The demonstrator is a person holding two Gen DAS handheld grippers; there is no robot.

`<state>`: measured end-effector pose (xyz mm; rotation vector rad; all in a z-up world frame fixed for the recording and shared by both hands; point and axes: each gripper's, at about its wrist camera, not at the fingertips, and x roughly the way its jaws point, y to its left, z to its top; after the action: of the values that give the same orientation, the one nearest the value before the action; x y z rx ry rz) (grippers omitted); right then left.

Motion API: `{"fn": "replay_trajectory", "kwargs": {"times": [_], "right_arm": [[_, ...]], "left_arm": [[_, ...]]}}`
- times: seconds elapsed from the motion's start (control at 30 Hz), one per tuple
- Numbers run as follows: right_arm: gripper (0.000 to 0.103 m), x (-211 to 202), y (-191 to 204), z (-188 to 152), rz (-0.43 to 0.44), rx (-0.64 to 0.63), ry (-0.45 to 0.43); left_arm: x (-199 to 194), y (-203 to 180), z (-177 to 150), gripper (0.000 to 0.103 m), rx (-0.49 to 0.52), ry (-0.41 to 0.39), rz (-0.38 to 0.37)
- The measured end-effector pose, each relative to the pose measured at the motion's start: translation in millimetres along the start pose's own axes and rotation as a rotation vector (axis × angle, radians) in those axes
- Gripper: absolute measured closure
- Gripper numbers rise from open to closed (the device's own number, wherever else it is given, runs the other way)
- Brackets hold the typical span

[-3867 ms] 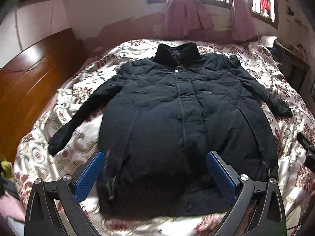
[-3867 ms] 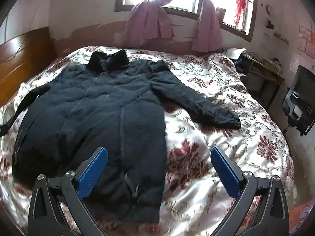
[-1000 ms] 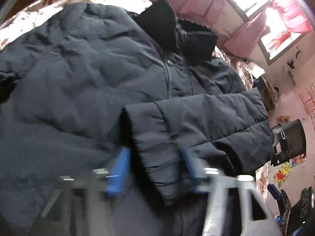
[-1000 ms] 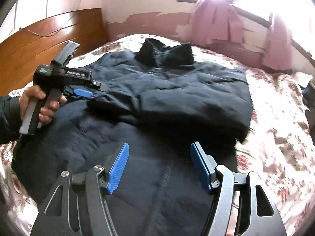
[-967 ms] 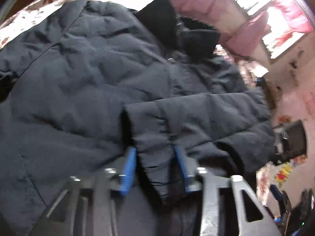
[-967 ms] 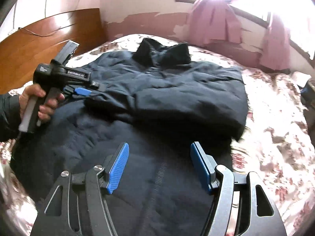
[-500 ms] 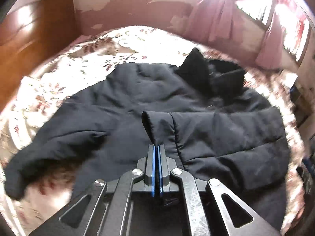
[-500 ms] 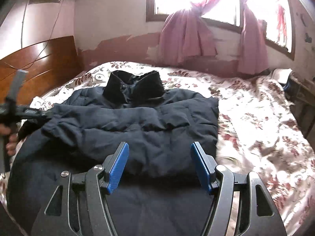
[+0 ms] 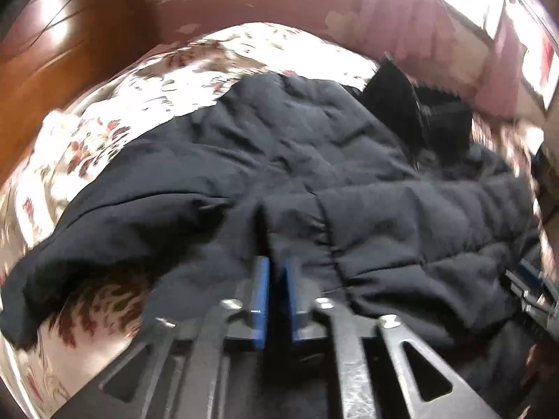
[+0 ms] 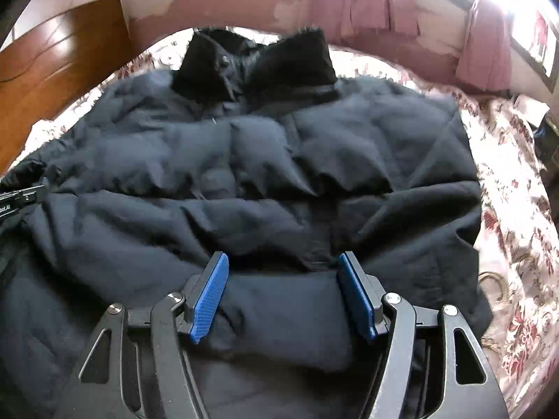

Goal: Fold large clothes

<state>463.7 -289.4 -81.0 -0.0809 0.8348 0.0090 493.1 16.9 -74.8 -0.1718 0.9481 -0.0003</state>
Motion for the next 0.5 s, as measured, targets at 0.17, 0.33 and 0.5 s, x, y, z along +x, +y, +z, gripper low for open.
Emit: {"fn": "replay_trajectory", "kwargs": {"times": [0.17, 0.33, 0.5], "right_arm": [[0.017, -23, 33, 12, 0.068, -0.015, -0.093], [0.017, -24, 70, 22, 0.109, -0.040, -0.102], [0.017, -17, 102, 20, 0.121, -0.051, -0.083]], "left_arm": [[-43, 50, -3, 0.010, -0.178, -0.109, -0.027], [-70, 125, -6, 0.007, -0.398, -0.097, -0.080], [-63, 215, -26, 0.007, -0.648, -0.019, -0.072]]}}
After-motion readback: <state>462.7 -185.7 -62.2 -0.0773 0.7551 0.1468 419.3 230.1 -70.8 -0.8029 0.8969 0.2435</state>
